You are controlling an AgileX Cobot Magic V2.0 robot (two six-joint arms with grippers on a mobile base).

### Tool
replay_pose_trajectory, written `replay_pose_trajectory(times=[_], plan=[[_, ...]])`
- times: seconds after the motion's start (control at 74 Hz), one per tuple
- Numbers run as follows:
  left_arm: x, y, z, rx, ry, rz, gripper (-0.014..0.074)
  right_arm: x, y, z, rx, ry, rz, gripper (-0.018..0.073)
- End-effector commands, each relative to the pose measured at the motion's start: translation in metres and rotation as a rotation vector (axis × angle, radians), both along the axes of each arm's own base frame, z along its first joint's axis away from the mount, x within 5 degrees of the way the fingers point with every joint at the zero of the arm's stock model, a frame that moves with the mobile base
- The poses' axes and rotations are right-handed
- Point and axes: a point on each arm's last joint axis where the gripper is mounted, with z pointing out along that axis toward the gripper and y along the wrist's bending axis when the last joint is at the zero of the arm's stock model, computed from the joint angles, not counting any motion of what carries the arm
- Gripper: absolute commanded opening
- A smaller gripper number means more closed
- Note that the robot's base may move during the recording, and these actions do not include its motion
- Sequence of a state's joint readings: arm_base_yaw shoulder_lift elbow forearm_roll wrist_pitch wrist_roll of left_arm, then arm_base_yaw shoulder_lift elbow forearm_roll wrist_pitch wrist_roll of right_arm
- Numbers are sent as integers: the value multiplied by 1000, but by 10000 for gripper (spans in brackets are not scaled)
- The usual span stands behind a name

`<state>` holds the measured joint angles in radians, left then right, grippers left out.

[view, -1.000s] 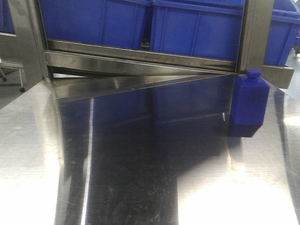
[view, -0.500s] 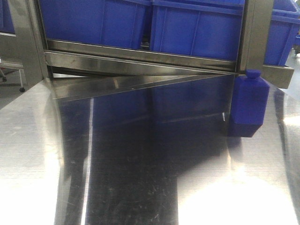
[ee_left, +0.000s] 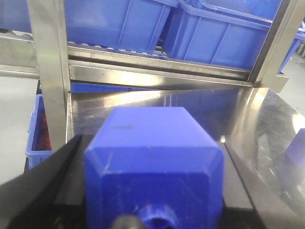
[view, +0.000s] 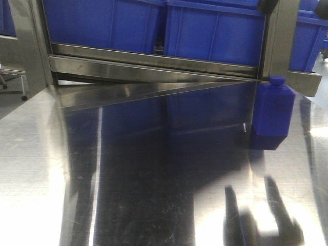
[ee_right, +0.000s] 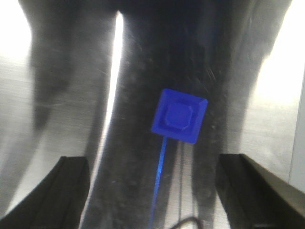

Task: Pick and sort blue part to right shelf
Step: 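Lower the right gripper onto the other blue part and close it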

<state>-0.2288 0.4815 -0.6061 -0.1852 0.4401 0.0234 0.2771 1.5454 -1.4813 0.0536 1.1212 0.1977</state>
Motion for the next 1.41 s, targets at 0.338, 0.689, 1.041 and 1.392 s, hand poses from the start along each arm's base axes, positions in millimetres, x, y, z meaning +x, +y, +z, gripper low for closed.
replay_pose_trajectory(times=[0.338,0.689,1.041,1.392], plan=[[1,0,17,-39,-106,8,312,59,6,-56,-101,71,-65,614],[1,0,17,-39,-106,8,312,70,11,-84,-106,135,-61,611],[1,0,17,-39,-106,8,312,66,10,-90,-125,192,-59,316],[1,1,16,-34,-103,12,312,47,3,-34,-93,0,-62,277]])
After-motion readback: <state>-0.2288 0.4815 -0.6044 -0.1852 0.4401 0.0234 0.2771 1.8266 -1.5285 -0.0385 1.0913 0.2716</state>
